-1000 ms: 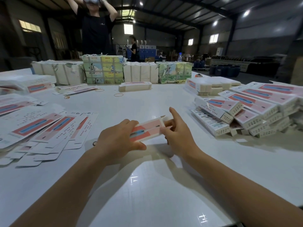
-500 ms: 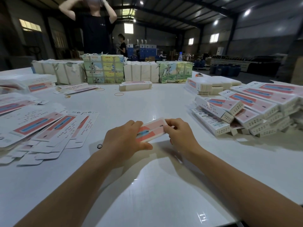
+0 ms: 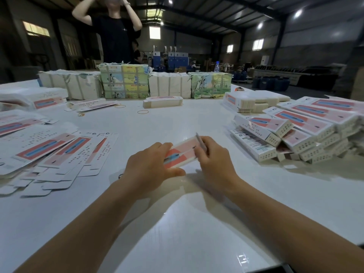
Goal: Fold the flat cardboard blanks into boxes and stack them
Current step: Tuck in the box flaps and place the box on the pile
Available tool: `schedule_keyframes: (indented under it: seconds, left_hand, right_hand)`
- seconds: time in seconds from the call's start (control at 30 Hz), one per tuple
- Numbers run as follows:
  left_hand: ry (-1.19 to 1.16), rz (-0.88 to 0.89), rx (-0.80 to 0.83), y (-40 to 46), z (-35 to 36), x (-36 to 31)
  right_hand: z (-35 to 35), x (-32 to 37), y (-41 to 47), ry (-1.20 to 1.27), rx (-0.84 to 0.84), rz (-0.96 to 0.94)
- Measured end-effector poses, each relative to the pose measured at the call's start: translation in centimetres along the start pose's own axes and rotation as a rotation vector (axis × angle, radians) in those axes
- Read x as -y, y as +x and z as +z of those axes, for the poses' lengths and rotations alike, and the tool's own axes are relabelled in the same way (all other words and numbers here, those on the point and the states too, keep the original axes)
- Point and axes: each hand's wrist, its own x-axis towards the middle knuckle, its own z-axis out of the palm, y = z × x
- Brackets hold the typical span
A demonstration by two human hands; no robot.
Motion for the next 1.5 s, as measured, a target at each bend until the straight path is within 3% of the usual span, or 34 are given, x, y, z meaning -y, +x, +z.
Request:
schedule_keyframes:
  seconds: [0.07,0.13,0.2,0.3,0.37,0.47,0.77,1.07,1.17,1.33,1.5]
  left_hand:
    - [-0.004,0.002,-0.045,-0.1,-0.1,0.3]
    - [0.017,0.008,-0.078,-0.1,-0.3,0.5]
    - [0.040,0.010,-0.106,-0.1,-0.4,0.6]
    - [0.080,0.036,-0.175,-0.1,-0.5,0.6]
    - [0.124,0.070,-0.214,-0.1,-0.5,0.5]
    - [0.151,0.122,-0.252,-0.2,-0.4,0.4]
    - [0.068,0.191,-0.365,-0.6,-0.6,-0.2]
    - [0.136,0.187,-0.375,-0.5,-0.8,-0.3]
    - [0.181,0.189,-0.354,-0.4,-0.9,-0.3]
    - [0.316,0.207,-0.311,-0.4,-1.0,-0.4]
    - [0.330,0.188,-0.264,-0.6,-0.8,-0.8]
  right_hand:
    - [0.3,0.3,-0.4,-0.168,0.002,-0.114]
    - [0.4,0.6,-0.6,-0.173,0.019,-0.148]
    - [0.2,1.2,-0.4,0.038,0.010,-0.074]
    - [-0.5,1.9,0.3,0.548,0.023,0.210]
    - [-0.9,1.8,0.6,0.739,0.052,0.342]
    - [-1.2,1.6,0.8,0.773,0.053,0.375]
    - [-1.9,2.0,0.5,0.819,-0.008,0.231]
    - [-1.6,2.0,0.5,0.563,-0.023,0.177]
    - [-1.9,1.8,0.6,0.405,-0.041,0.161]
    - [-1.8,1.7,0.2,-0.028,-0.043,-0.037]
    - [-1.8,1.5,0.2,-0.212,-0.087,-0.122]
